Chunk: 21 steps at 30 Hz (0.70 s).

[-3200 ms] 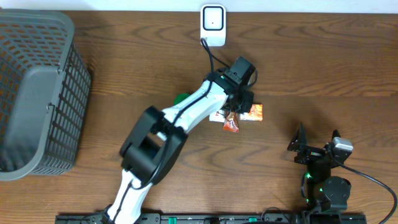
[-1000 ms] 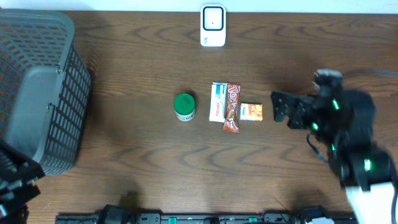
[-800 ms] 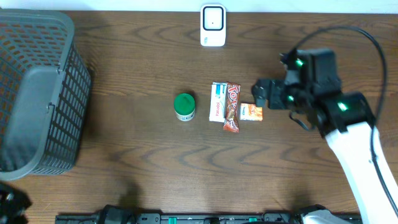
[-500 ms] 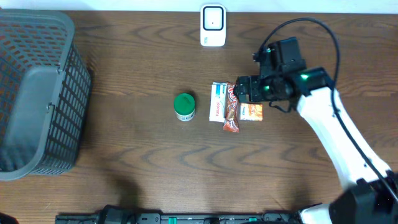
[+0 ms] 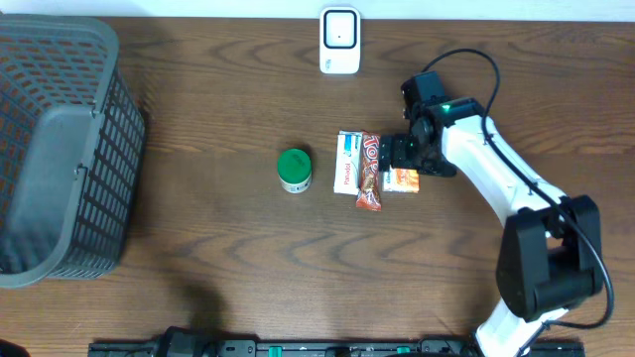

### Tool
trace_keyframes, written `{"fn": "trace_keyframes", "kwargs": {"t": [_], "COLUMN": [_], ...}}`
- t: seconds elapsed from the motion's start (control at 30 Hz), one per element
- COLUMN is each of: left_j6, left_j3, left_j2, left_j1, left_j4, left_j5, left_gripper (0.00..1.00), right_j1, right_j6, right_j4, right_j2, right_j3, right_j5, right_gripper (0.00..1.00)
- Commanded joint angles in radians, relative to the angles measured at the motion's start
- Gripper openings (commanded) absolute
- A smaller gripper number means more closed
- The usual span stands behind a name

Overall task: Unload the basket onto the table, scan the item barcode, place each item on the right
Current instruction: 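Reach the right gripper to the orange packet and grasp it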

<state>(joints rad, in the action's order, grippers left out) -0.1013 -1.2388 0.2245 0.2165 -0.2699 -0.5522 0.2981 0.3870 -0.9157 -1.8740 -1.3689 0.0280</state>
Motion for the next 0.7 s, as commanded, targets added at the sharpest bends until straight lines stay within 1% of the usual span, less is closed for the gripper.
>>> {"fn": "trace_keyframes", "kwargs": {"t": [0.0, 0.2, 0.63, 0.67], "left_j6": [0.010, 0.010, 0.010, 0.010], "left_j3": [-0.006, -0.006, -0.006, -0.006], "left_j2": [-0.010, -0.010, -0.010, -0.010], "left_j1": [-0.004, -0.004, -0.004, -0.004], "left_j4": [0.004, 0.004, 0.004, 0.004], "left_j5": [0.002, 0.002, 0.002, 0.002], "left_gripper": [0.93, 0.93, 0.92, 0.93], "right_j1": [0.005, 0.006, 0.006, 0.006], "right_j6": [0.018, 0.016, 0.017, 0.017], "right_j4": [0.001, 0.016, 0.064, 0.065], "right_j2": [-0.045, -0.093, -0.181, -0.181], "right_j3": [-0.018, -0.018, -0.018, -0.018], "right_j5": [-0.019, -0.053, -0.053, -0.053], "right_gripper": [0.99, 0.99, 0.99, 0.98]}}
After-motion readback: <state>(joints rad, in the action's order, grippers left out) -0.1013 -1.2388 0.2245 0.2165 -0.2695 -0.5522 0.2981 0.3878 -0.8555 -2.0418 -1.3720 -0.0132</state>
